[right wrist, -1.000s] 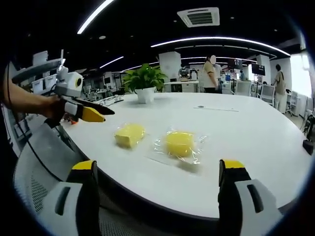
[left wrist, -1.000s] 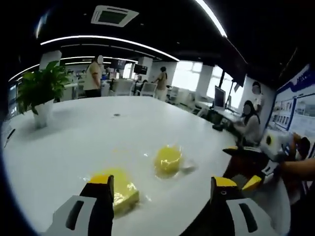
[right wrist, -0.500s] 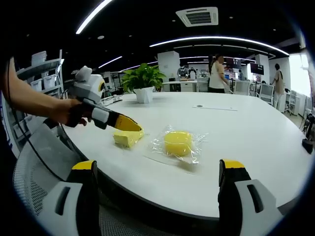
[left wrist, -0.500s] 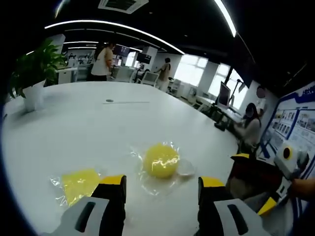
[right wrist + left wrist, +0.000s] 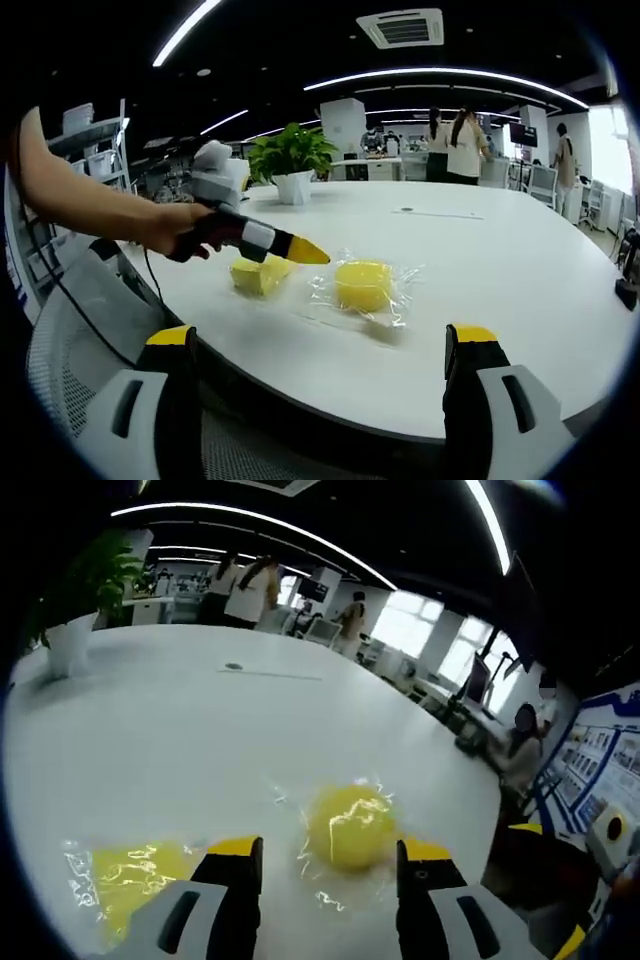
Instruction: Compare the silicone blocks by pressing each to a similar depth, holding the contact briefly, and releasing to observe deformation and rebound differences across the visible hardness samples.
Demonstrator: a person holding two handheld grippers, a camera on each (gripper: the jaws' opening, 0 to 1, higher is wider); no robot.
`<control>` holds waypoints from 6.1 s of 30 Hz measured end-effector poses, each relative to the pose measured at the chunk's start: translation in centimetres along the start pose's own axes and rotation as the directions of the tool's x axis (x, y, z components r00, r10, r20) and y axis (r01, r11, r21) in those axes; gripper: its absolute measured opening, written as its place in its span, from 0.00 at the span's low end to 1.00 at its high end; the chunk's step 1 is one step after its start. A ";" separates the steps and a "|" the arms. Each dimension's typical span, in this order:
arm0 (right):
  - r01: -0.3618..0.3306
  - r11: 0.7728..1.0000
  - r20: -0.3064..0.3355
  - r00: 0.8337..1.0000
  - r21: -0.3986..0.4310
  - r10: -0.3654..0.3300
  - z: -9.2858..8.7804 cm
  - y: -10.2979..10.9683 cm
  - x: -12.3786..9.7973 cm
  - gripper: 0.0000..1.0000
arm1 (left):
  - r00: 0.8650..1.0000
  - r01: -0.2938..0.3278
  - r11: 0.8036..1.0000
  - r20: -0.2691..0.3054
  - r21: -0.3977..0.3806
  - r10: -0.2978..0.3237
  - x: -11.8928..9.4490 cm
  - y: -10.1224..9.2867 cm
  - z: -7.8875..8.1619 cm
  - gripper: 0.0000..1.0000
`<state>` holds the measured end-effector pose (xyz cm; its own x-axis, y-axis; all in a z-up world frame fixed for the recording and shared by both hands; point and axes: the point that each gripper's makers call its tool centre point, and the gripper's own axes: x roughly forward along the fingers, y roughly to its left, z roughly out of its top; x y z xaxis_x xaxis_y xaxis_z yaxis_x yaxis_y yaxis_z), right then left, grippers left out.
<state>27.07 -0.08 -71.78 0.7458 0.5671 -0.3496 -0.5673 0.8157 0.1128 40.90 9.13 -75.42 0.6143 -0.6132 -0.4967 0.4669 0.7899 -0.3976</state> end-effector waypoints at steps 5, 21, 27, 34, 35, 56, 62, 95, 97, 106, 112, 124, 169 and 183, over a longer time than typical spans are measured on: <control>-0.003 1.000 -0.002 1.000 0.007 0.003 0.0 0.1 0.0 0.96 | 1.000 -0.007 0.997 0.023 -0.072 0.008 1.6 0.5 1.0 0.49; 0.002 1.000 -0.012 1.000 0.011 -0.002 -0.3 0.0 0.2 0.96 | 1.000 -0.013 0.978 0.008 -0.209 0.015 5.3 1.5 0.9 0.45; -0.013 0.999 -0.016 1.000 0.030 0.014 -0.4 0.2 0.2 0.96 | 1.000 0.009 0.976 0.017 -0.219 -0.006 6.1 1.2 1.3 0.43; -0.015 0.999 -0.015 1.000 0.031 0.016 -0.4 0.3 0.2 0.96 | 1.000 0.013 0.949 0.006 -0.315 -0.012 6.6 2.0 1.1 0.31; -0.016 0.999 -0.015 1.000 0.031 0.017 -0.4 0.3 0.2 0.96 | 1.000 0.022 0.942 0.014 -0.334 -0.019 6.6 1.9 1.2 0.29; -0.016 0.998 -0.023 1.000 0.054 0.017 -0.6 0.0 0.2 0.96 | 1.000 0.003 0.940 0.017 -0.340 0.003 7.6 2.5 1.3 0.06; -0.019 0.998 -0.026 0.999 0.053 0.020 -0.7 0.1 0.3 0.96 | 1.000 0.023 0.915 -0.004 -0.403 -0.026 7.5 2.4 1.4 0.01; -0.035 0.999 -0.014 0.999 0.037 0.036 -0.4 0.4 0.2 0.96 | 0.951 0.261 0.965 0.176 -0.020 -0.253 -4.9 -6.1 10.8 0.00; -0.035 0.999 -0.011 0.999 0.036 0.036 -0.3 0.5 0.2 0.96 | 0.948 0.258 0.966 0.196 -0.006 -0.252 -6.1 -6.4 11.4 0.00; -0.039 0.999 0.000 0.999 0.021 0.039 0.0 0.7 0.2 0.96 | 0.916 0.292 0.955 0.272 0.050 -0.295 -12.1 -9.0 14.5 0.00; -0.061 0.998 0.011 0.998 0.017 0.061 0.4 1.1 0.2 0.96 | 0.917 0.272 0.954 0.268 0.127 -0.297 -14.8 -10.3 14.6 0.00; -0.193 0.981 0.120 0.975 0.023 0.189 5.9 2.3 0.2 0.85 | 0.909 0.302 0.946 0.262 0.120 -0.324 -17.8 -11.4 12.8 0.00; -0.613 0.764 0.379 0.671 -0.201 0.638 21.9 11.9 -5.4 0.34 | 0.752 0.567 0.796 0.264 0.210 -0.605 -25.2 -20.7 14.9 0.00; -0.623 0.756 0.293 0.698 -0.203 0.654 22.1 13.8 -6.3 0.22 | 0.732 0.577 0.795 0.312 0.189 -0.605 -26.7 -21.0 15.0 0.00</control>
<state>22.24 10.12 -47.44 0.2518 0.9624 0.1022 -0.9640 0.2401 0.1139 24.22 9.16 -42.26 0.3656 -0.9233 0.1180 0.8456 0.2765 -0.4565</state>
